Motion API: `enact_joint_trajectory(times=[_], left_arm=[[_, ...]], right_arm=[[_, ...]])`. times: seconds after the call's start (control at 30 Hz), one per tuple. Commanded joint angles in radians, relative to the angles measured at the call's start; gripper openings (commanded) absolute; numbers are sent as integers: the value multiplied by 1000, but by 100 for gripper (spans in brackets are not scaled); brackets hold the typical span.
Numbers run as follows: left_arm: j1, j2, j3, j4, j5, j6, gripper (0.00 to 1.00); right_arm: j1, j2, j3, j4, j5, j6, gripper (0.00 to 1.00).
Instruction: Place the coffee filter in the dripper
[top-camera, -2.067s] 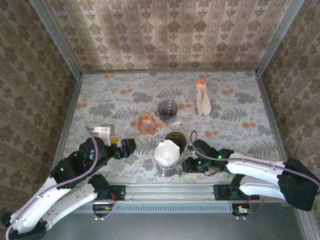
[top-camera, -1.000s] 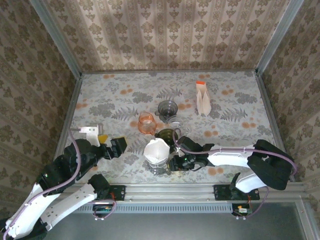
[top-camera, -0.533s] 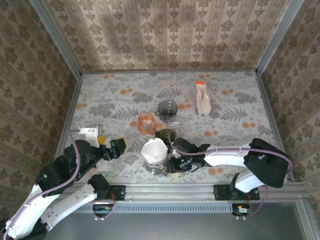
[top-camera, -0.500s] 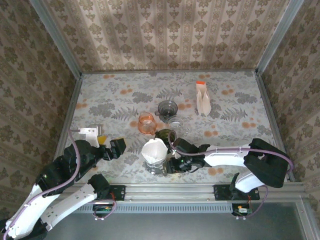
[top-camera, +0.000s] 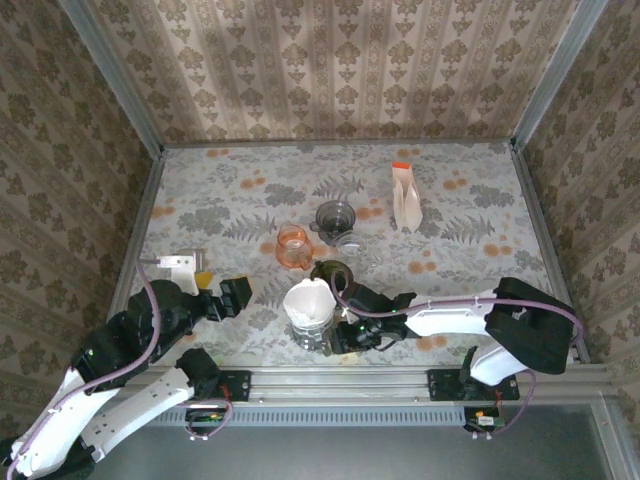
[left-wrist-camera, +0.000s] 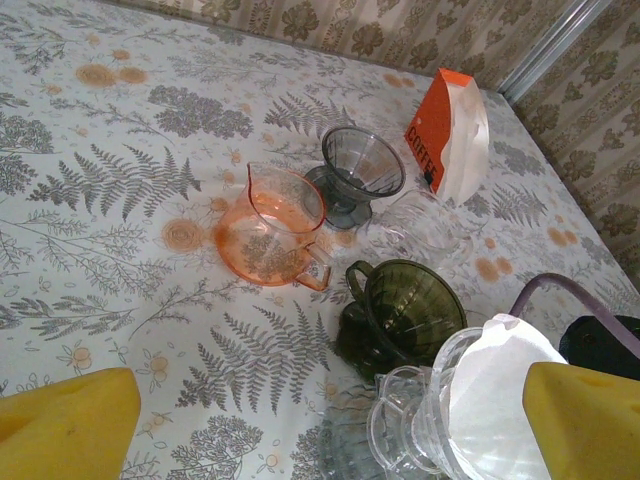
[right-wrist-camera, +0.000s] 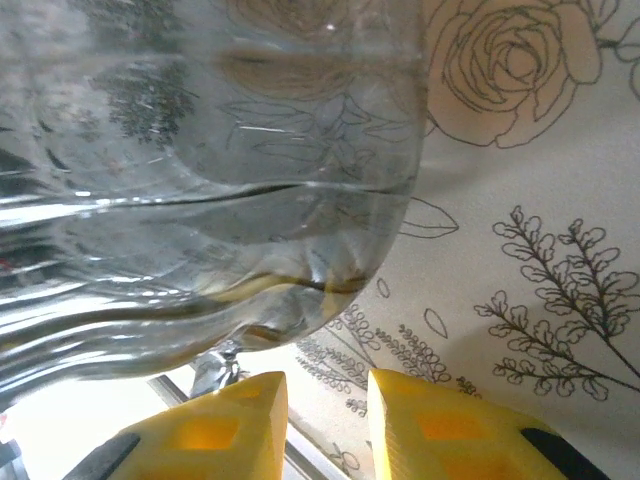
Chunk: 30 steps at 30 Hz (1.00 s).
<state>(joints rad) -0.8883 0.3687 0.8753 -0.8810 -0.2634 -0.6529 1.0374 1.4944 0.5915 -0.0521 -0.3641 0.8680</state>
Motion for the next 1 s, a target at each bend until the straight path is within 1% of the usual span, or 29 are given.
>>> enact_joint_trajectory(times=[0.0, 0.43, 0.8, 0.97], left_arm=[[5, -18, 32, -17, -20, 27, 100], [3, -32, 60, -43, -27, 30, 100], [3, -49, 75, -64, -30, 33, 100], [4, -65, 87, -75, -36, 32, 100]], right_arm=[[11, 21, 35, 3, 1, 8, 29], [27, 86, 92, 22, -15, 10, 28], [27, 167, 192, 9, -40, -12, 27], [20, 221, 265, -9, -61, -35, 27]])
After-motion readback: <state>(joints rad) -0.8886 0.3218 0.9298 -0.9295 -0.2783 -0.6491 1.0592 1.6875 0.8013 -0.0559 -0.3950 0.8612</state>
